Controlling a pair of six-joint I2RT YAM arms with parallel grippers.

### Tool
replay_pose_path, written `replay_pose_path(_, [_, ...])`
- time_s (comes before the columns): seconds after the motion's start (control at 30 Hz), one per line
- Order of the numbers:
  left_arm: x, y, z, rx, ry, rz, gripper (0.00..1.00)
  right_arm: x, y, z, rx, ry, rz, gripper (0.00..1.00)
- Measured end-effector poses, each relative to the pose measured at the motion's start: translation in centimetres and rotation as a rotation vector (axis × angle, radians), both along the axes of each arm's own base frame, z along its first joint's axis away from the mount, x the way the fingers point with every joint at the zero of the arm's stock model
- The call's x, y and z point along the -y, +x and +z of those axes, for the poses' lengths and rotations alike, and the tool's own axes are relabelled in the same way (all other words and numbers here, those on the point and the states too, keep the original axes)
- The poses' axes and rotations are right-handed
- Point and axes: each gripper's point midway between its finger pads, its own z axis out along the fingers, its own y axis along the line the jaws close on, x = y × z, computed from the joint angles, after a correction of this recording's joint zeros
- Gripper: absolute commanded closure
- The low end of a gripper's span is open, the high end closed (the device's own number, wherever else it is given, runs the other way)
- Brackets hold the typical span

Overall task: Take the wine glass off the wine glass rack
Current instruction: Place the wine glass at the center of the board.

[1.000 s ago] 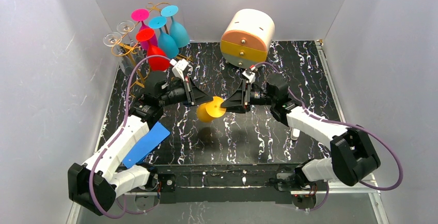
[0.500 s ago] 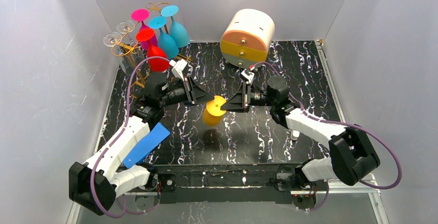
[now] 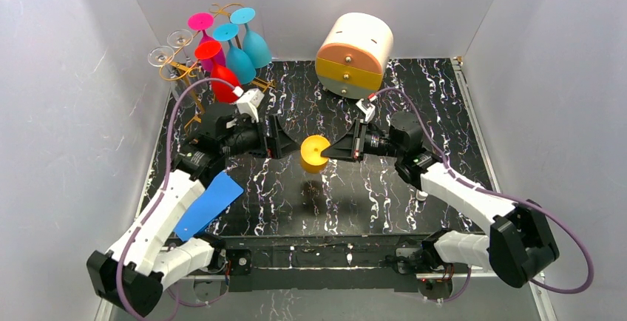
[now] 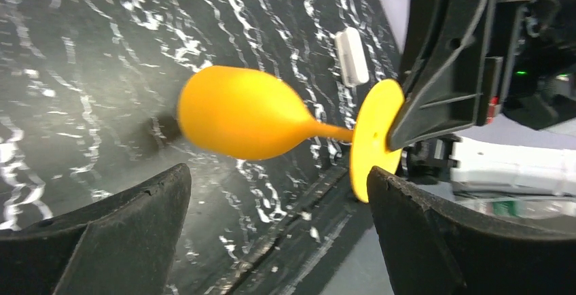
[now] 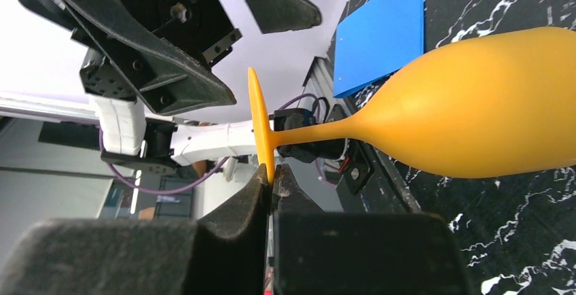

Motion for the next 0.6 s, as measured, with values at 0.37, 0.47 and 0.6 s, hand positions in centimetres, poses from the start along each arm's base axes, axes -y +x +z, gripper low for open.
replay_pose_path(0.37, [-6.0, 0.4, 2.7, 0.231, 0.145, 0.262, 0.02, 1.8, 1.3, -1.0, 0.065, -0.108, -0.174, 0.99])
replay_pose_path(0.47, [-6.4, 0.5, 2.3, 0.226, 0.159, 0.287, 0.02, 2.2, 1.7, -1.4, 0.059, -0.135, -0.214, 0.99])
replay_pose_path(0.6, [-5.3, -0.2, 1.4, 0.207, 0.139, 0.208, 0.02, 2.7, 2.2, -1.3, 0.062, -0.144, -0.27, 0.99])
